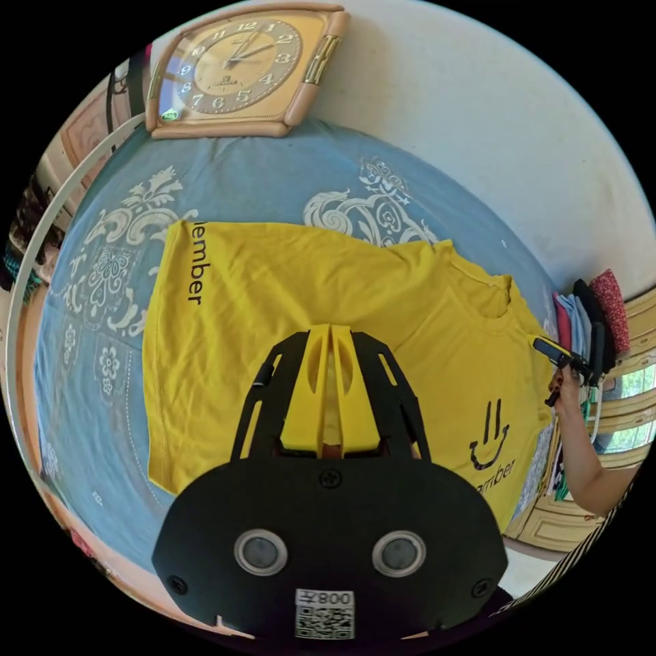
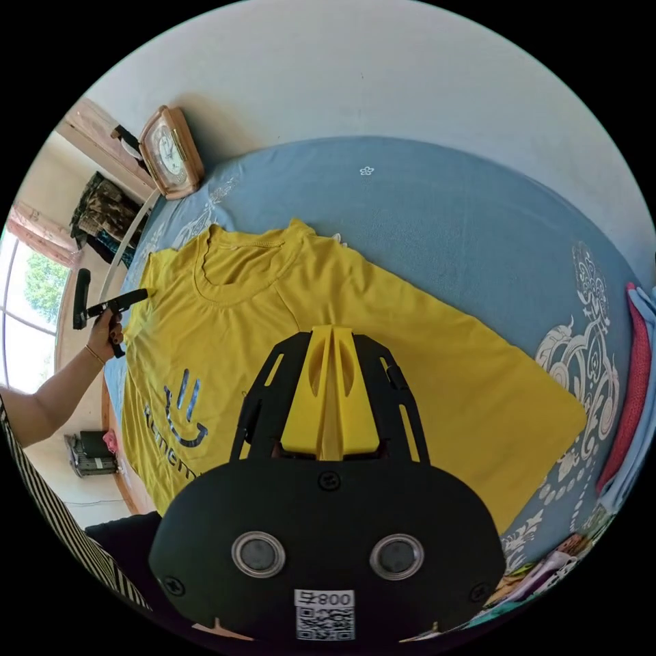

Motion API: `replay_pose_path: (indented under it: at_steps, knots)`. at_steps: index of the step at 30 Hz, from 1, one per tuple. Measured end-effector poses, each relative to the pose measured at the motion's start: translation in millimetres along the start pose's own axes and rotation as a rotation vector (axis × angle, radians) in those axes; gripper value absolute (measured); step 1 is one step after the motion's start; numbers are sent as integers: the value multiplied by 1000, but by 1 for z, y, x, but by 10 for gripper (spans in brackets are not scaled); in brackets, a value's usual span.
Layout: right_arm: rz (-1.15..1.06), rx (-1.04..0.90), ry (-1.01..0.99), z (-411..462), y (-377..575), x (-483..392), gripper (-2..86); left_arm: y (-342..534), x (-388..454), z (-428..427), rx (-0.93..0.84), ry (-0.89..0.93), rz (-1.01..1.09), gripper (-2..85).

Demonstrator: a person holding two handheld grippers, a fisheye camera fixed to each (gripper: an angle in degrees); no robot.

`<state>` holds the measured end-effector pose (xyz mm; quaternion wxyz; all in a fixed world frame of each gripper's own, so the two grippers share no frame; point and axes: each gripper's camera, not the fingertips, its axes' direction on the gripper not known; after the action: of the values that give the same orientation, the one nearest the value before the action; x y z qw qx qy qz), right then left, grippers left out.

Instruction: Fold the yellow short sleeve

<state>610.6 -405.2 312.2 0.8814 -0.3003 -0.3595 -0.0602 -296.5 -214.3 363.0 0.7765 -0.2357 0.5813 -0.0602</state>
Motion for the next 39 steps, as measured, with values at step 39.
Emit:
replay_pose_path:
  at_steps: [39]
  knots:
    - [537,-391,-236,1,366,95,57,252,-104,15,-603,142,-205,51]
